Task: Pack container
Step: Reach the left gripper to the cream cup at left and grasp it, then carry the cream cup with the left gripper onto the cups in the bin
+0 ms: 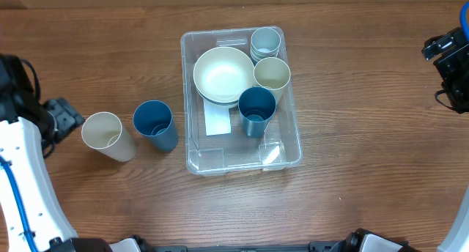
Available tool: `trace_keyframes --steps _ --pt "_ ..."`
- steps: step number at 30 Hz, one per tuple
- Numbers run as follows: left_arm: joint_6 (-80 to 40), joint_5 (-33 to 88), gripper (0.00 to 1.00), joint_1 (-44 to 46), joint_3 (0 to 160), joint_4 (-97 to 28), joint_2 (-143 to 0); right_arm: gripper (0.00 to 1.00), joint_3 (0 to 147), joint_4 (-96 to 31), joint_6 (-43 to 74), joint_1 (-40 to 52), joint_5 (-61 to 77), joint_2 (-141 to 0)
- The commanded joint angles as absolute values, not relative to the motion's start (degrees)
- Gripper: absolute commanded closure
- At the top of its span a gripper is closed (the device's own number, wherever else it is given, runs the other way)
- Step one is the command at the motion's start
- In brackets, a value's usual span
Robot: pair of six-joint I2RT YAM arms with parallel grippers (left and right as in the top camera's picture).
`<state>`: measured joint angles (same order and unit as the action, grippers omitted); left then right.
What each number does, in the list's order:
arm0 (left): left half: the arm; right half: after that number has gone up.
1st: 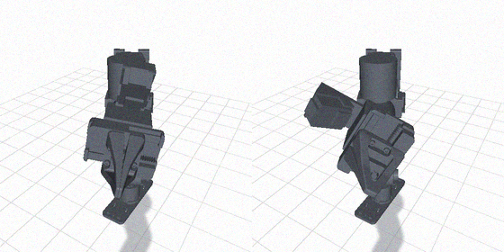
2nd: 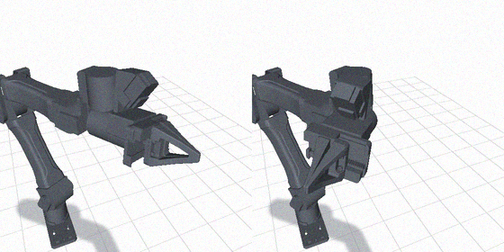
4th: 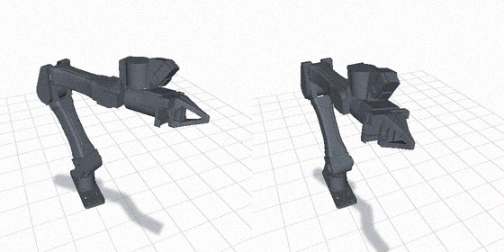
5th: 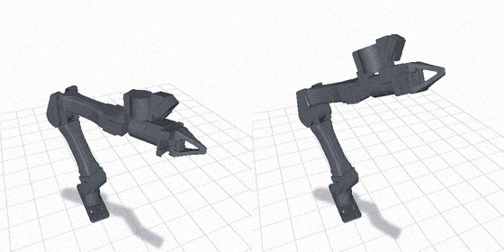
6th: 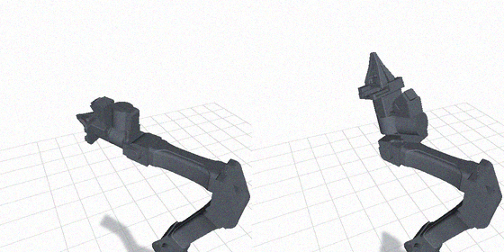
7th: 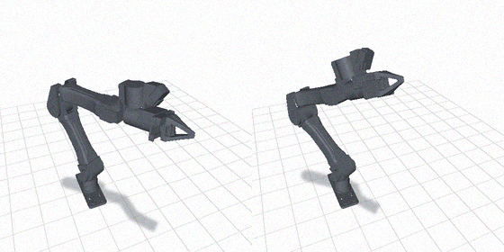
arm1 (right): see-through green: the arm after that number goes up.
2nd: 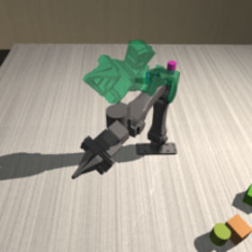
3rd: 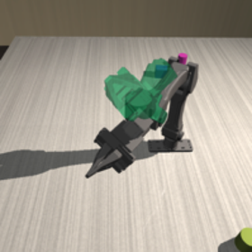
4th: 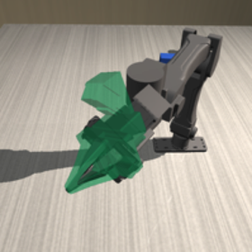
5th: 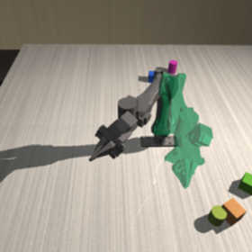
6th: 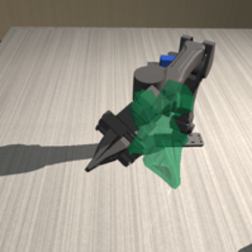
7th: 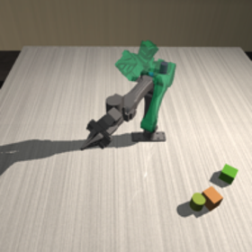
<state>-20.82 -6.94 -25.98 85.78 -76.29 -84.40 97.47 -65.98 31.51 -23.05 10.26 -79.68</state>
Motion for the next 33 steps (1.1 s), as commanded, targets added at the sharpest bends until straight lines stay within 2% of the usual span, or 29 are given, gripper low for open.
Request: trace_keyframes --steps 1,4,5,6,9,10,14,18,20,22,27,30,33 --pt "-15.49 3.81 0.24 -26.55 75.94 -69.17 -85.38 0.0 97.84 -65.76 31.77 -22.96 10.2 -79.53" --pt "-14.94 4.49 0.3 -26.2 72.62 -65.67 -85.84 0.0 97.84 -65.76 31.77 -22.96 10.2 -79.53" --pt "-15.0 4.47 0.4 -26.22 72.38 -65.52 -85.86 0.0 97.84 -65.76 31.77 -22.96 10.2 -79.53" --pt "-15.29 4.03 0.62 -26.22 72.16 -65.36 -85.95 0.0 97.84 -65.76 31.77 -22.96 10.2 -79.53" --pt "-15.44 3.92 0.91 -26.22 69.76 -62.33 -86.26 0.0 97.84 -65.76 31.77 -22.96 10.2 -79.53" --pt "-15.44 3.92 0.96 -26.22 68.86 -61.32 -86.26 0.0 97.84 -65.76 31.75 -22.96 10.2 -79.53" --pt "-15.42 4.14 0.96 -26.22 71.24 -61.43 -85.25 0.0 97.84 -65.76 31.77 -22.96 10.17 -79.53" --pt "-12.67 4.56 0.96 -24.71 90.63 -72.97 -81.78 0.0 97.84 -65.76 31.77 -22.96 10.2 -79.53" --pt "-9.78 4.54 0.96 -17.21 102.1 -77.45 -80.82 0.0 97.84 -65.76 31.75 -22.96 10.2 -79.53" --pt "-7.86 2.35 0.96 -5.08 109.36 -77.3 -80.44 0.0 97.84 -65.76 31.75 -22.96 10.2 -79.53" --pt "-1.58 -1.28 0.96 22.15 111.22 -63.79 -83.13 0.0 97.84 -65.76 31.77 -22.96 10.2 -79.53" --pt "-0.38 -3.29 0.96 28.75 111.22 -59.16 -89.76 0.0 97.84 -65.76 31.77 -22.96 10.2 -79.53" --pt "-0.38 -1.56 0.96 30.87 111.22 -56.71 -96.23 0.0 97.84 -65.76 31.77 -22.96 10.2 -79.53"
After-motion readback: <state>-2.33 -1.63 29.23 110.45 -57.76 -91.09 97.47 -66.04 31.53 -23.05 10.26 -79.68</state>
